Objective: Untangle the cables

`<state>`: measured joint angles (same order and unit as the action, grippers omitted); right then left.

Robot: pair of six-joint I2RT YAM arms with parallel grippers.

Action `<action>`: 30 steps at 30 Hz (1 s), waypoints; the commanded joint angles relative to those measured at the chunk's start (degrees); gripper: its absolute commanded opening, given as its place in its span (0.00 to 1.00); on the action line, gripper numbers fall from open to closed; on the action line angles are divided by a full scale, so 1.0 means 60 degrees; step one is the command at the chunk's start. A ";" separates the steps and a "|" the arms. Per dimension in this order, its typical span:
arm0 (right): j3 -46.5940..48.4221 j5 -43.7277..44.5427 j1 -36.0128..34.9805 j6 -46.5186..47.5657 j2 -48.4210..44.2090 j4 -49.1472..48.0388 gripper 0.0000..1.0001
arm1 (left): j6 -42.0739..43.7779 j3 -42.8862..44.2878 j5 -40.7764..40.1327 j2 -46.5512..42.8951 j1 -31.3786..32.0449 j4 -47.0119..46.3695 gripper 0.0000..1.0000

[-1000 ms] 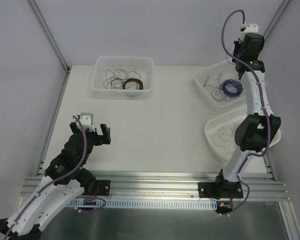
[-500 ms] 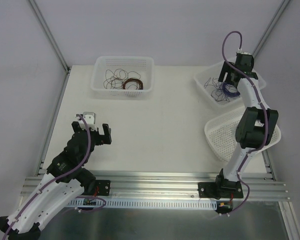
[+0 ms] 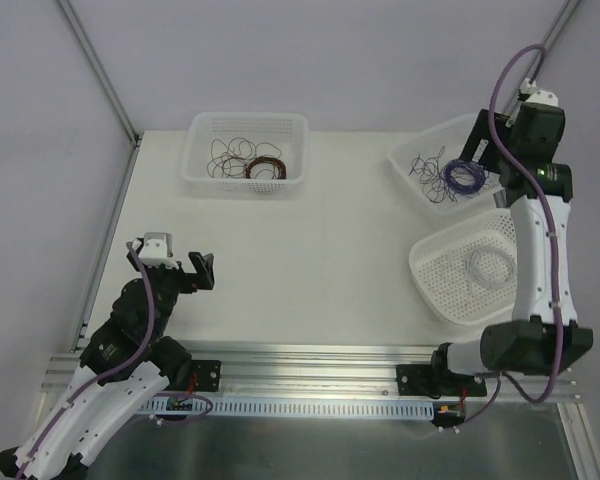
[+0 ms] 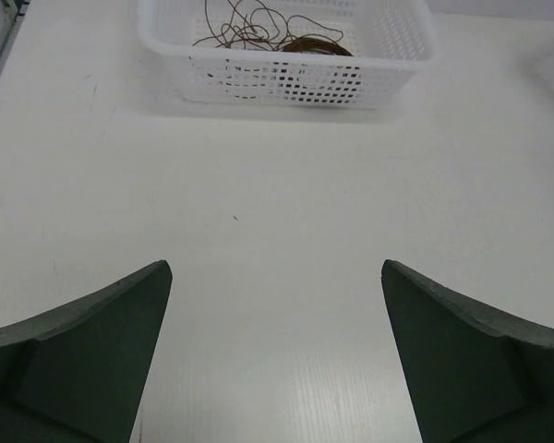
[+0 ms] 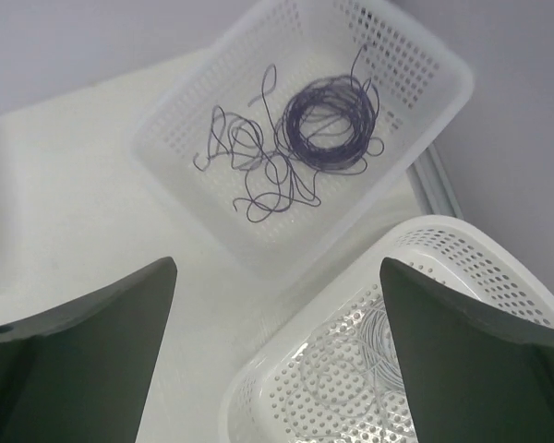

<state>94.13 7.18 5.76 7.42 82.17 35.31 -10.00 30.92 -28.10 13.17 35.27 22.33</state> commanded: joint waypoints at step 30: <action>-0.5933 0.0912 -0.1648 0.0096 -1.4750 0.3079 0.97 | -0.1190 0.0663 -0.0708 -0.3733 -0.0004 0.2299 0.99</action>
<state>58.37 10.79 -3.38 5.80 0.30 53.47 -16.21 33.54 -32.82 0.08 35.27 35.68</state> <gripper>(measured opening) 0.968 0.991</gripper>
